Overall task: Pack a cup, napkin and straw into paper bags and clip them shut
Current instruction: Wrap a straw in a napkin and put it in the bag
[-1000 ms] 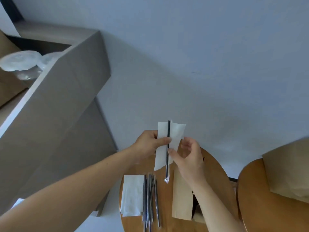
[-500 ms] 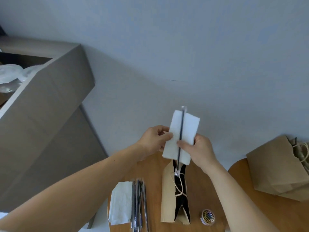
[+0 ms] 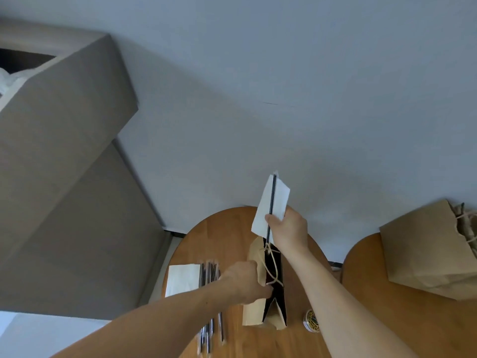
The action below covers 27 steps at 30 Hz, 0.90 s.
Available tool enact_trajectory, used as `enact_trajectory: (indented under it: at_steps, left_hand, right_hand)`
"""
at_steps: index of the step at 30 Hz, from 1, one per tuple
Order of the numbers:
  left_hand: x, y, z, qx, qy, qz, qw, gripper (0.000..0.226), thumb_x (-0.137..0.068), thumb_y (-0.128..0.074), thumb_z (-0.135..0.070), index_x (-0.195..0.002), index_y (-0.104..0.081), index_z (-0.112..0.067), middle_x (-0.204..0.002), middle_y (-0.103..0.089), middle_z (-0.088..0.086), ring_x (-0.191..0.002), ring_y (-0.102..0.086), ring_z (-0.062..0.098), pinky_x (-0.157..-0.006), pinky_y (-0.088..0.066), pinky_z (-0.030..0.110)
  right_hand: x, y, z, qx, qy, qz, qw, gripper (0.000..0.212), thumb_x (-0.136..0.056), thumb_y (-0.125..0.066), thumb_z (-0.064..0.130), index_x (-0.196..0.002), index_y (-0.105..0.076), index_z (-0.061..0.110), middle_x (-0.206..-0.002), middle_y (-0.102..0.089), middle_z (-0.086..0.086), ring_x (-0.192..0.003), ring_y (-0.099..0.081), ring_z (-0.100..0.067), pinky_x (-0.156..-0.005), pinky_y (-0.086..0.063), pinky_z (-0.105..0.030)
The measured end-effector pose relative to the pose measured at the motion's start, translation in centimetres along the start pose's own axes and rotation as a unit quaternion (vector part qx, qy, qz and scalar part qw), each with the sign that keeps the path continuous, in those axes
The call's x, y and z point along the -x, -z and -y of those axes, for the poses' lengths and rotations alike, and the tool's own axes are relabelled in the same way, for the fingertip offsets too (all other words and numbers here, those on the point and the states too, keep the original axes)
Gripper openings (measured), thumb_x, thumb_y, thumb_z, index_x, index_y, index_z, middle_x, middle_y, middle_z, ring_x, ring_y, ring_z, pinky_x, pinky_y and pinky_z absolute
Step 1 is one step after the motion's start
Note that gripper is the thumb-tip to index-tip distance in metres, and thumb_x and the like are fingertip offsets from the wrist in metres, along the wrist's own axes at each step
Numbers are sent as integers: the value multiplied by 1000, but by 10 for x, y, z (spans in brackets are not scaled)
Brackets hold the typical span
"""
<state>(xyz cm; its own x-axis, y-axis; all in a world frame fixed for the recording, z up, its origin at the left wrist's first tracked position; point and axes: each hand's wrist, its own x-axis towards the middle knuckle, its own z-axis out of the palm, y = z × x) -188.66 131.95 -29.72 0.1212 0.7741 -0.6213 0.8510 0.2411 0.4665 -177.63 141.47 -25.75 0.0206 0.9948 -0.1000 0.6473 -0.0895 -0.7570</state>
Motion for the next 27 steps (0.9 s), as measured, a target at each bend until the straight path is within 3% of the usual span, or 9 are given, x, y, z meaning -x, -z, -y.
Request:
enact_trajectory:
  at_steps: [5, 7, 12, 16, 18, 20, 21, 23, 27]
  left_hand:
    - [2, -1, 8, 105, 44, -12, 993, 46, -90, -50, -50, -93, -68, -8, -83, -72, 11, -74, -71, 24, -75, -62, 37]
    - [2, -1, 15, 180, 90, 2, 980, 42, -95, -47, -42, -93, -67, -5, -73, -72, 12, -60, -71, 21, -65, -61, 30]
    - [4, 0, 31, 303, 145, 38, 941, 39, -98, -44, -33, -97, -60, 3, -60, -68, 11, -47, -64, 23, -45, -48, 24]
    - [6, 5, 38, 375, 168, 52, 910, 38, -96, -41, -30, -105, -58, 2, -40, -50, 5, -36, -49, 20, -42, -37, 20]
    - [5, 7, 39, 380, 169, 57, 907, 31, -96, -41, -30, -94, -56, -2, -39, -47, 3, -35, -45, 18, -43, -34, 20]
    - [6, 7, 37, 377, 163, 64, 909, 28, -94, -41, -30, -83, -48, -5, -40, -47, 3, -35, -44, 17, -44, -32, 20]
    - [6, 6, 35, 375, 160, 66, 911, 28, -94, -41, -30, -83, -49, -5, -41, -48, 3, -36, -44, 17, -44, -32, 21]
    - [8, 4, 32, 370, 151, 70, 914, 29, -95, -41, -29, -93, -56, -4, -42, -49, 3, -37, -45, 17, -44, -32, 21]
    - [12, 0, 34, 361, 145, 70, 919, 37, -97, -41, -30, -111, -57, 0, -44, -53, 3, -37, -46, 16, -42, -34, 20]
  right_hand:
    - [19, -15, 2, 34, -2, 44, 998, 23, -93, -62, 23, -113, -64, 12, -109, -69, -3, -75, -57, -7, -43, -36, -5]
    - [26, -14, -1, 51, -11, 72, 996, 23, -94, -62, 21, -115, -63, 12, -112, -67, -4, -71, -52, -2, -43, -35, 0]
    - [36, 10, -9, 141, -14, 164, 976, 23, -94, -62, 22, -116, -62, 15, -116, -66, -2, -93, -61, -16, -54, -35, -11]
    - [49, 26, -13, 167, -39, 190, 967, 27, -95, -63, 26, -120, -59, 16, -116, -62, 1, -98, -63, -16, -62, -42, -13]
    - [55, 24, -12, 181, -44, 199, 962, 22, -94, -64, 25, -115, -59, 18, -111, -63, 2, -93, -63, -14, -58, -40, -12]
    - [60, 13, -12, 223, -46, 230, 946, 7, -94, -64, 22, -97, -58, 20, -95, -62, 3, -77, -60, -9, -51, -36, -13]
    - [62, 4, -14, 249, -49, 242, 936, 12, -94, -62, 19, -86, -54, 22, -86, -60, 4, -70, -57, -8, -49, -34, -14]
    - [67, -15, -19, 285, -59, 250, 923, 25, -94, -58, 13, -75, -47, 23, -76, -55, 4, -63, -52, -8, -51, -34, -18]
    - [67, -45, -34, 279, -101, 236, 925, 27, -95, -55, 10, -72, -46, 21, -72, -51, 5, -68, -52, -14, -64, -42, -24]
